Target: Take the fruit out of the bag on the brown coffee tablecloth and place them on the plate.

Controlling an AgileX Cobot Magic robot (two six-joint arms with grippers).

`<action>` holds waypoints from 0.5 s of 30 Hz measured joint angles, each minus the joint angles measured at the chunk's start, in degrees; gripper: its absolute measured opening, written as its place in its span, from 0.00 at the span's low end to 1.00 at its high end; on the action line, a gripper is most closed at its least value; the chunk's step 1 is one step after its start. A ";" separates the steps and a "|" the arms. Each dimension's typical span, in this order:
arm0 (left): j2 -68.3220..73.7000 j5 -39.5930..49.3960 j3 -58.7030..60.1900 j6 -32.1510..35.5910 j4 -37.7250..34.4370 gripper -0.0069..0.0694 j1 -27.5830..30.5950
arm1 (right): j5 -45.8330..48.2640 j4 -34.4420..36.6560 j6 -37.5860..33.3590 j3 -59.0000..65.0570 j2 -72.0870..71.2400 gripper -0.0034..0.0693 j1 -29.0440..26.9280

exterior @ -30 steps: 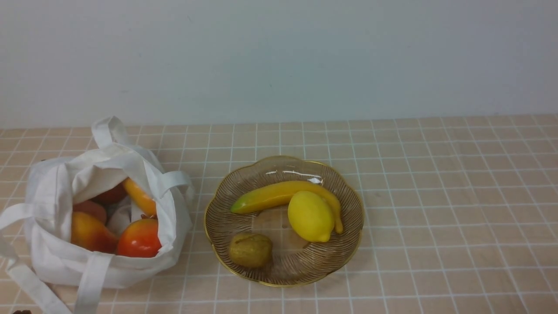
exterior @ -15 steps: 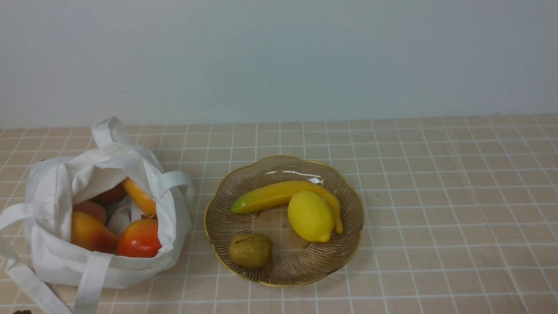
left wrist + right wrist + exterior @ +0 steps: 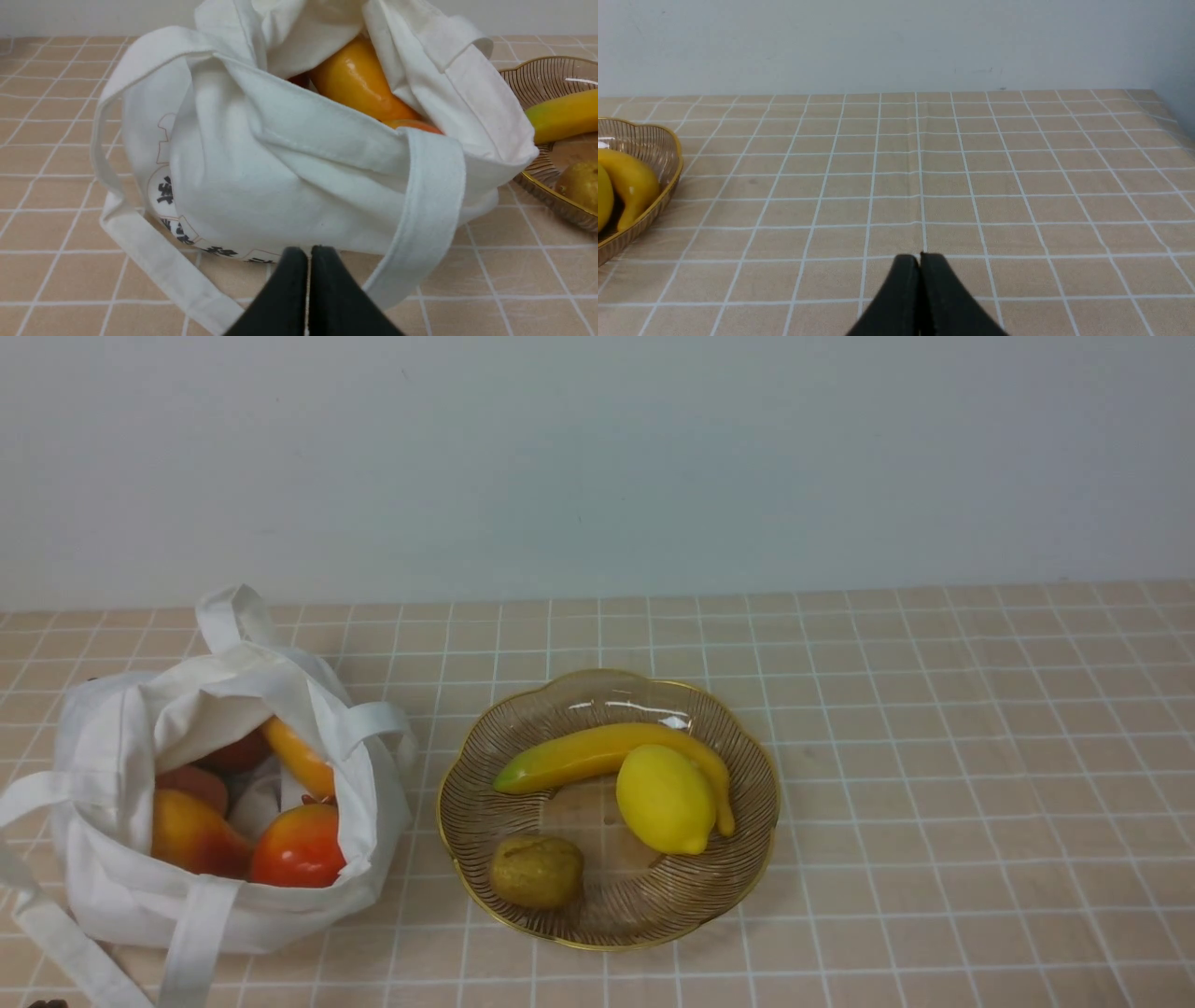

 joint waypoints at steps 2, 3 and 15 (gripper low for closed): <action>0.00 0.00 0.00 0.00 0.00 0.08 0.00 | 0.00 0.00 0.00 0.00 0.00 0.02 0.00; 0.00 0.00 0.00 0.00 0.00 0.08 0.00 | 0.00 0.00 0.00 0.00 0.00 0.02 0.00; 0.00 0.00 0.00 0.00 0.00 0.08 0.00 | 0.00 0.00 0.00 0.00 0.00 0.02 0.00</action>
